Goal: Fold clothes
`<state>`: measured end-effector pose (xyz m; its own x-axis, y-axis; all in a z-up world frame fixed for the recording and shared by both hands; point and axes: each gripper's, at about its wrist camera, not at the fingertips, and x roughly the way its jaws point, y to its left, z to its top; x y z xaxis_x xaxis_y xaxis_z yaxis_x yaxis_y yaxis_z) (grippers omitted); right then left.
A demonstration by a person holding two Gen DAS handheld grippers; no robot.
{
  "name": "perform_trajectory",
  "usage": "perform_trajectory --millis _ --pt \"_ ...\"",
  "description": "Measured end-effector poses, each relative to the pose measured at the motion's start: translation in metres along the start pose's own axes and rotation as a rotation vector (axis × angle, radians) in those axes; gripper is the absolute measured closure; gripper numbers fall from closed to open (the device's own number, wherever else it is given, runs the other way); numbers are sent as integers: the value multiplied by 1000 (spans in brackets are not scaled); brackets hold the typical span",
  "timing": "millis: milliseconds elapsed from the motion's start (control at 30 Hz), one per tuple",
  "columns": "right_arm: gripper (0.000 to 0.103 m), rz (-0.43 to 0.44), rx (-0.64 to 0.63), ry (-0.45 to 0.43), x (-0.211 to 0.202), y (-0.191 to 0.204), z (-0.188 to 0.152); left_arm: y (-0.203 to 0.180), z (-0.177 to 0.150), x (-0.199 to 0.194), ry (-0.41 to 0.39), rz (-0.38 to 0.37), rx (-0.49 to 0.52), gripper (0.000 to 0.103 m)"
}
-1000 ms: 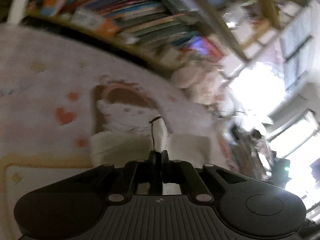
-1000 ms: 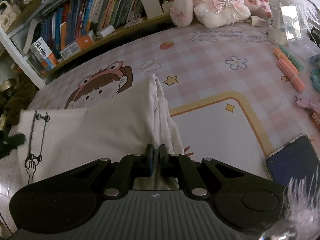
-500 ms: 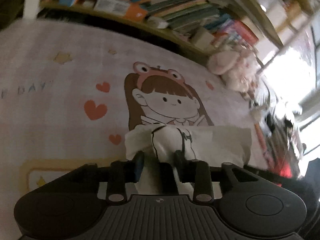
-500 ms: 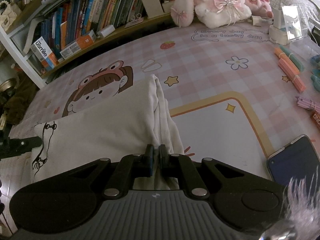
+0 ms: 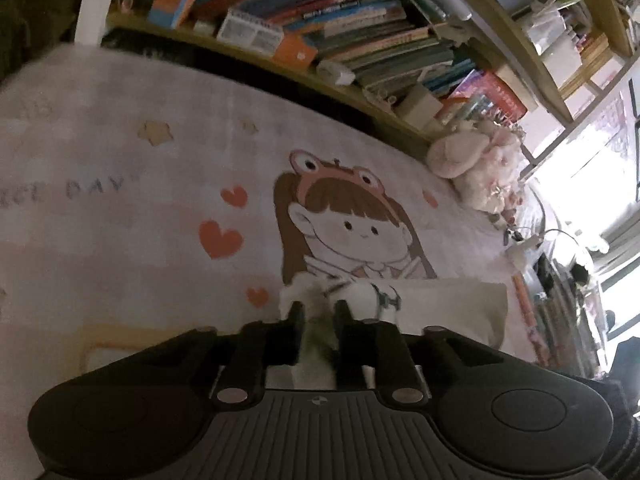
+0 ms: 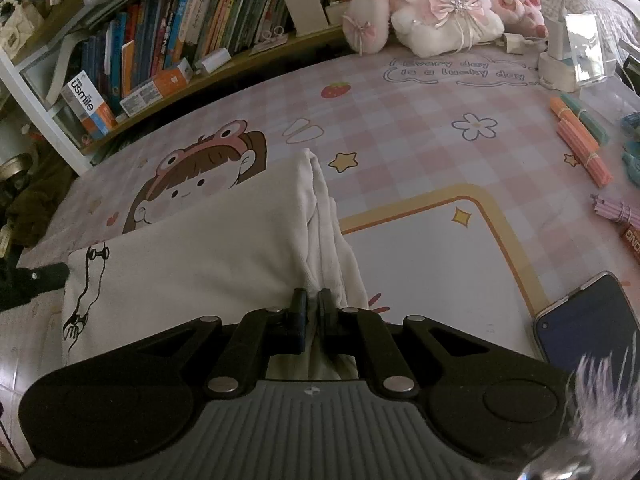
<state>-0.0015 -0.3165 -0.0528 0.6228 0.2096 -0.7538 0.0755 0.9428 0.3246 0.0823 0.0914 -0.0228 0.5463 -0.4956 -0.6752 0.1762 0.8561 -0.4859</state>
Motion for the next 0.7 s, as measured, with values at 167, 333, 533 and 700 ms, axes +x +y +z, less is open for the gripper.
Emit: perform_trajectory --millis 167,333,533,700 --pt "98 -4 -3 1 0 1 0 -5 8 18 4 13 2 56" --pt "98 -5 -3 4 0 1 1 -24 3 9 -56 -56 94 96" --pt "98 -7 -9 5 0 1 1 5 4 17 -32 -38 -51 96" --pt "98 -8 -14 3 0 2 1 31 6 13 -20 82 -171 91"
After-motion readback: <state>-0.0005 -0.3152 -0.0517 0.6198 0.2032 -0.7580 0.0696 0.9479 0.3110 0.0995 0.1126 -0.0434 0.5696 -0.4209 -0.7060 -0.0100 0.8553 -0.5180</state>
